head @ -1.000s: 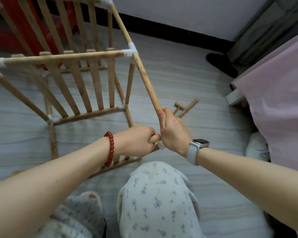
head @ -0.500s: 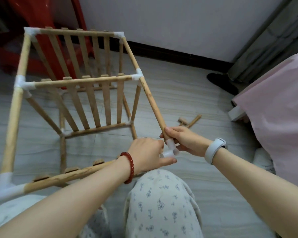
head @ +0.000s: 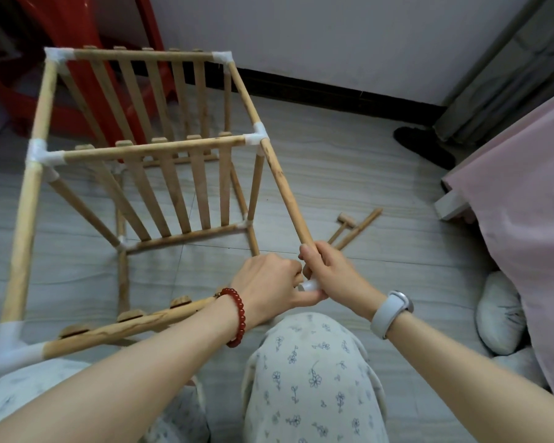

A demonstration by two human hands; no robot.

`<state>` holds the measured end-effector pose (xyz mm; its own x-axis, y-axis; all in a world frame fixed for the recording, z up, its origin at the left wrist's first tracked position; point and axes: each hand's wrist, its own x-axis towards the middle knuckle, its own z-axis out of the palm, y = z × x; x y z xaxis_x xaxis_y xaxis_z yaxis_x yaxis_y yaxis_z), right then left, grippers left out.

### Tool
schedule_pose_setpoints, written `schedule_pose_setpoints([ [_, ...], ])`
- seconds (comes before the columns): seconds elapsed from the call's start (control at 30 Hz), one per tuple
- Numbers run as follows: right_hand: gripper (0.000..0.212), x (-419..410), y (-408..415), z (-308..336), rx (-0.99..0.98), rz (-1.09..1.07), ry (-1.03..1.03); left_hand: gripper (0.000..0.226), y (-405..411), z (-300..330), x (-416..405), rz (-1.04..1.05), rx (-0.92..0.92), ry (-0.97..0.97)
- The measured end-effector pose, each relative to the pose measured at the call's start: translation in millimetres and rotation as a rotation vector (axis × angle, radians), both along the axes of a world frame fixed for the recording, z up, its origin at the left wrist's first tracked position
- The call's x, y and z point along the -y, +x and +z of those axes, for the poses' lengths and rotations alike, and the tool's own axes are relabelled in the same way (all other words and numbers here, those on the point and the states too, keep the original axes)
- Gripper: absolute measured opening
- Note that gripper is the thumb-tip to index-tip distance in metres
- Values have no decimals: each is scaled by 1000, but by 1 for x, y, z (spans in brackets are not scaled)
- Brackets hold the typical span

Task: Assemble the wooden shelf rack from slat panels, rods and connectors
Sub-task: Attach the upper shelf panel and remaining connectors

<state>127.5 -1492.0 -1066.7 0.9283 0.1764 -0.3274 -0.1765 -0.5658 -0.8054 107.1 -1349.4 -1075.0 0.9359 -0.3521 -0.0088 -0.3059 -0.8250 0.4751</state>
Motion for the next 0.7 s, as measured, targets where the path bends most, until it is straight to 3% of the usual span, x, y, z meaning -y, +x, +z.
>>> schedule_pose_setpoints([
  [0.43,27,2,3,-11,122,-34,-44,46,-8,9,-9,-66,-30,29],
  [0.7,31,-5,3,-7,163,-22,-152,49,-4,14,-7,29,-215,-99],
])
